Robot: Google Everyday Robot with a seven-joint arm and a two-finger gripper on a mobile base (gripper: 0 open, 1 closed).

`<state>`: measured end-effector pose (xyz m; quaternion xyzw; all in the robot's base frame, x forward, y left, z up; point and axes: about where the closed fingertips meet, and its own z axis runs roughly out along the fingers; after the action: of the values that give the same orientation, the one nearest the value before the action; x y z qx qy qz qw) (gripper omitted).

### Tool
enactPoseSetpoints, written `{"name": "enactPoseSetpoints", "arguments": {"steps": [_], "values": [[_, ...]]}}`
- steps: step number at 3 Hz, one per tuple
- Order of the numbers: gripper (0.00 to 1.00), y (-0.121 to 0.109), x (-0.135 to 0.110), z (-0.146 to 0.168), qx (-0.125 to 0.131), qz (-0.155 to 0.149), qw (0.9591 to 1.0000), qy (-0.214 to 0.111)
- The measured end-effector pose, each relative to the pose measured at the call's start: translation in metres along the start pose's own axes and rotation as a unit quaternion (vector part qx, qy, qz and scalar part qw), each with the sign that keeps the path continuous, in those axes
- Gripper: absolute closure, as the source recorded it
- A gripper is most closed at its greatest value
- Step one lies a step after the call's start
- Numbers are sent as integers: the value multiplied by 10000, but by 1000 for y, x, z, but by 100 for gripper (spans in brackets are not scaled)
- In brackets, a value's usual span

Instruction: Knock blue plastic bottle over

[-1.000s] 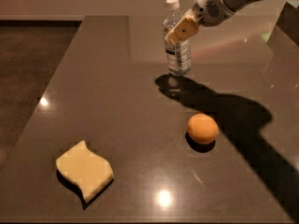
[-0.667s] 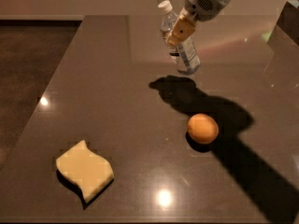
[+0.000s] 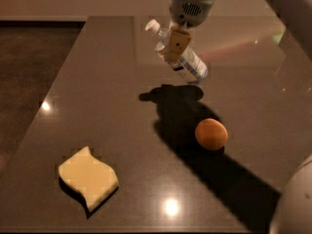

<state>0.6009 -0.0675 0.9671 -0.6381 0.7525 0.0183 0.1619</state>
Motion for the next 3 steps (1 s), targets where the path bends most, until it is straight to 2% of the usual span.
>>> {"name": "enactPoseSetpoints", "arguments": {"steps": [1, 3], "values": [[82, 12, -13, 24, -388, -455, 9981, 142], [35, 27, -31, 65, -938, -987, 9904, 232]]}}
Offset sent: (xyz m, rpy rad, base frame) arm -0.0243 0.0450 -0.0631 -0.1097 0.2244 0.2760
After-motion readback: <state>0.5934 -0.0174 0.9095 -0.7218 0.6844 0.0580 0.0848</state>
